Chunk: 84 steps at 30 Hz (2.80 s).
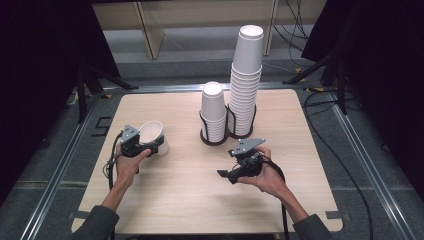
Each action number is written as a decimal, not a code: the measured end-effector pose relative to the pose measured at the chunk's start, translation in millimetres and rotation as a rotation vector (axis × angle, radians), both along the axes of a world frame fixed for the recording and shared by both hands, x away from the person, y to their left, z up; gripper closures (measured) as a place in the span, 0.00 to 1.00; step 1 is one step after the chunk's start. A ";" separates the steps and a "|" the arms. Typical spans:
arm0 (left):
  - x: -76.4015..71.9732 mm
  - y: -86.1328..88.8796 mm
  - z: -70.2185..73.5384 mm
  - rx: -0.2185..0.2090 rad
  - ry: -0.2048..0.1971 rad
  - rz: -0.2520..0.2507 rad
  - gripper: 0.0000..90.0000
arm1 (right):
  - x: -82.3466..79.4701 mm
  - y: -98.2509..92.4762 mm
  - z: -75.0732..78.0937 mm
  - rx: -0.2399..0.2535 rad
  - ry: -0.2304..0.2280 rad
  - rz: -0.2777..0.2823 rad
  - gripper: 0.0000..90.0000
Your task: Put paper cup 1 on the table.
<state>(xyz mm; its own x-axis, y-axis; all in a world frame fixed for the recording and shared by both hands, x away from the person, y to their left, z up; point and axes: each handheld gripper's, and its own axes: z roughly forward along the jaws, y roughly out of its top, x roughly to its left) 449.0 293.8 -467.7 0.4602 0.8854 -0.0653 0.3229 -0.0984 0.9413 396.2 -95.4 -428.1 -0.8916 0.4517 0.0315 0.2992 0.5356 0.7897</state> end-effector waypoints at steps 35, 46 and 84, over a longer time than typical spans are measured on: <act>-6.8 12.6 -23.4 0.058 0.020 -0.071 0.16 | -1.4 -4.2 -0.7 -0.003 0.000 0.008 0.20; -27.2 19.3 -19.7 0.051 0.053 -0.069 0.16 | -0.7 -12.1 1.4 0.006 0.004 -0.015 0.20; -137.7 -43.7 6.3 0.041 0.009 -0.135 0.16 | 16.6 -75.0 43.2 0.131 -0.074 -0.316 0.20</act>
